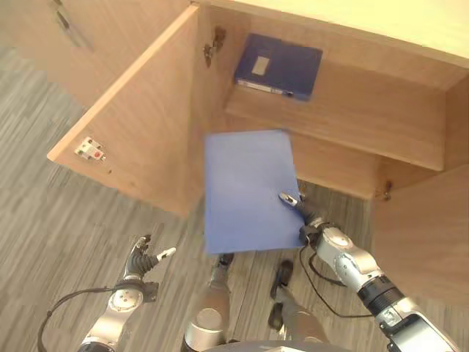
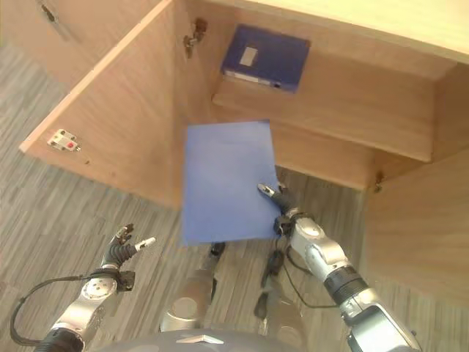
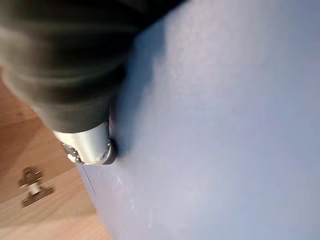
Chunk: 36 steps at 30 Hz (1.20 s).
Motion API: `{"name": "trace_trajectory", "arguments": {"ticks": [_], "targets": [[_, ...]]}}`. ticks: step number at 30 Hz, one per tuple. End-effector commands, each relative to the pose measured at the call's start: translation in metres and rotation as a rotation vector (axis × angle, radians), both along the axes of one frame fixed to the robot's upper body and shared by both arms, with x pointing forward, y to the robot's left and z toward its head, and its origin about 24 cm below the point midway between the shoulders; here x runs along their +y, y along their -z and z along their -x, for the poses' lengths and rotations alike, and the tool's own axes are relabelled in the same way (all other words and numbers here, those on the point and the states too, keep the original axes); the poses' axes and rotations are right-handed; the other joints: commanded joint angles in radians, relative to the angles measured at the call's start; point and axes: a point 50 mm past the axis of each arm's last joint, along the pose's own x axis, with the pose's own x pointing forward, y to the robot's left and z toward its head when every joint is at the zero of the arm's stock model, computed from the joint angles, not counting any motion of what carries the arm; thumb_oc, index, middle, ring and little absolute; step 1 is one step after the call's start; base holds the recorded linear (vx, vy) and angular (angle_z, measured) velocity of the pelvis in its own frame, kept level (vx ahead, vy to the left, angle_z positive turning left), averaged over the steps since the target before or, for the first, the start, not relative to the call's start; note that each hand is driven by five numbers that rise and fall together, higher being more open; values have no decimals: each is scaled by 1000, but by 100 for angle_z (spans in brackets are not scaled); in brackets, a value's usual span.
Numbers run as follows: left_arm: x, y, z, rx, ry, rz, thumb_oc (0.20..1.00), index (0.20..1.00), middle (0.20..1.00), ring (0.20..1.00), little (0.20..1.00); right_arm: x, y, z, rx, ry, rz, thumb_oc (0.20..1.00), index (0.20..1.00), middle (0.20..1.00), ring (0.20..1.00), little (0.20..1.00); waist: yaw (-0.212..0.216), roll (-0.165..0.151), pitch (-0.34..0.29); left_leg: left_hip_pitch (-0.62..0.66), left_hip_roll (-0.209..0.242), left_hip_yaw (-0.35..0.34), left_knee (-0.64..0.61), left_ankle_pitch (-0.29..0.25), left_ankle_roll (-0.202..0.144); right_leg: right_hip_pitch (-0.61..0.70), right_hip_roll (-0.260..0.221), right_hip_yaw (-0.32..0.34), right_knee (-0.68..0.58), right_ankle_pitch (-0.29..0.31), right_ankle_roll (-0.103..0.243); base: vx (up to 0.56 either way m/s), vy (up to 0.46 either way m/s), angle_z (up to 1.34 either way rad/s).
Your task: Put the empty folder in the office cabinet
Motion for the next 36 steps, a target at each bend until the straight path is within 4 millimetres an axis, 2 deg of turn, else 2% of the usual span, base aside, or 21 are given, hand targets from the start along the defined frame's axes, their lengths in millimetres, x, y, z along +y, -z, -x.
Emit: {"name": "trace_trajectory", "arguments": {"ticks": [1, 4, 6, 9, 11, 14, 15, 19, 20, 22, 23, 24, 25, 26, 29, 30, 34, 36], "targets": [[26, -1, 4, 3, -12, -207, 1000, 1000, 1000, 1000, 1000, 4, -32, -17, -160, 53, -73, 200, 200, 200, 200, 200, 1, -51, -28, -59, -23, -17, -12, -62, 24, 64, -146, -7, 138, -177, 95, 7, 4, -4], [32, 9, 12, 58, -38, -242, 1000, 1000, 1000, 1000, 1000, -1, -25, -17, -131, 113, -89, 200, 200, 200, 200, 200, 0, -51, -20, -63, -27, -16, -12, -63, 25, 64, -148, -4, 136, -179, 96, 18, -3, -6], [38, 23, 20, 128, -84, -301, 1000, 1000, 1000, 1000, 1000, -7, -23, -22, -111, 226, -150, 200, 200, 200, 200, 200, -4, -51, -10, -72, -29, -17, -12, -64, 26, 57, -149, 2, 134, -181, 98, 0, 0, 0], [39, 30, 22, 165, -111, -340, 1000, 1000, 1000, 1000, 1000, -10, -25, -27, -108, 319, -206, 200, 200, 200, 200, 200, -8, -49, -1, -79, -30, -17, -12, -64, 25, 49, -151, 5, 132, -179, 99, 0, 0, 0], [41, 40, 31, 223, -139, -377, 1000, 1000, 1000, 1000, 1000, -12, -27, -31, -100, 408, -259, 200, 200, 200, 200, 200, -15, -47, 3, -80, -33, -17, -12, -67, 27, 45, -151, 10, 129, -176, 98, 0, 0, 0], [41, 45, 37, 256, -154, -391, 1000, 1000, 1000, 1000, 1000, -15, -28, -33, -97, 469, -286, 200, 200, 200, 200, 200, -19, -47, 6, -80, -35, -17, -12, -70, 29, 45, -151, 13, 126, -173, 98, 0, 0, 0], [41, 51, 45, 292, -174, -404, 1000, 1000, 1000, 1000, 1000, -17, -27, -35, -92, 535, -305, 200, 200, 200, 200, 200, -25, -47, 7, -79, -36, -16, -12, -74, 32, 45, -150, 17, 121, -170, 100, 0, 0, 0], [41, 52, 47, 299, -187, -411, 1000, 1000, 1000, 1000, 1000, -19, -29, -36, -101, 574, -306, 200, 200, 200, 200, 200, -28, -46, 7, -79, -35, -15, -12, -76, 33, 44, -149, 19, 120, -170, 100, 0, 0, 0], [39, 55, 50, 303, -219, -418, 1000, 1000, 1000, 1000, 1000, -31, -44, -38, -201, 655, -200, 200, 200, 200, 200, 200, -39, -41, 10, -79, -35, -13, -12, -79, 36, 42, -149, 24, 115, -169, 101, 4, 42, 0], [35, 55, 48, 276, -203, -447, 1000, 1000, 1000, 1000, 1000, -49, -56, -46, -274, 795, -68, 200, 200, 200, 200, 200, -44, -28, 19, -85, -39, -16, -12, -80, 40, 38, -149, 23, 111, -169, 104, -22, 41, -5], [31, 50, 37, 224, -184, -454, 1000, 1000, 1000, 1000, 1000, -65, -72, -58, -308, 911, -36, 200, 200, 200, 200, 200, -33, -10, 39, -103, -43, -24, -12, -76, 39, 23, -150, 22, 112, -170, 104, -44, 14, -10], [31, 49, 35, 221, -183, -454, 1000, 1000, 1000, 1000, 1000, -66, -73, -59, -311, 913, -37, 200, 200, 200, 200, 200, -31, -10, 41, -104, -43, -24, -12, -75, 39, 21, -150, 22, 114, -170, 104, -103, 10, -9], [27, 44, 23, 171, -159, -453, 1000, 1000, 1000, 1000, 1000, -84, -96, -70, -348, 1014, -25, 200, 200, 200, 200, 200, -14, 6, 62, -130, -48, -34, -11, -65, 34, -1, -150, 18, 116, -170, 104, -70, 1, -3], [26, 43, 22, 168, -158, -453, 1000, 1000, 1000, 1000, 1000, -85, -98, -71, -351, 1017, -26, 200, 200, 200, 200, 200, -13, 7, 63, -133, -47, -35, -10, -64, 34, -4, -150, 18, 117, -170, 104, -111, 4, 4], [16, 39, 10, 119, -100, -448, 1000, 1000, 1000, 1000, 1000, -118, -130, -80, -397, 1163, 0, 200, 200, 200, 200, 200, 10, 21, 86, -180, -55, -44, -7, -54, 25, -46, -152, 15, 123, -170, 101, -78, -17, 9], [10, 38, 7, 101, -58, -452, 1000, 1000, 1000, 1000, 1000, -133, -149, -85, -423, 1212, 4, 200, 200, 200, 200, 200, 21, 30, 98, -216, -60, -45, -7, -45, 20, -78, -153, 11, 121, -160, 101, -88, -9, 5], [4, 44, 13, 131, 0, -473, 1000, 1000, 1000, 1000, 1000, -136, -166, -89, -451, 1210, 4, 200, 200, 200, 200, 200, 26, 32, 117, -251, -60, -38, -7, -40, 21, -113, -154, 18, 118, -155, 101, -50, 21, 9], [4, 47, 16, 151, 6, -484, 1000, 1000, 1000, 1000, 1000, -134, -166, -92, -437, 1203, -31, 200, 200, 200, 200, 200, 28, 31, 129, -269, -61, -34, -8, -38, 20, -129, -155, 24, 109, -151, 102, -34, 18, -8]]}}
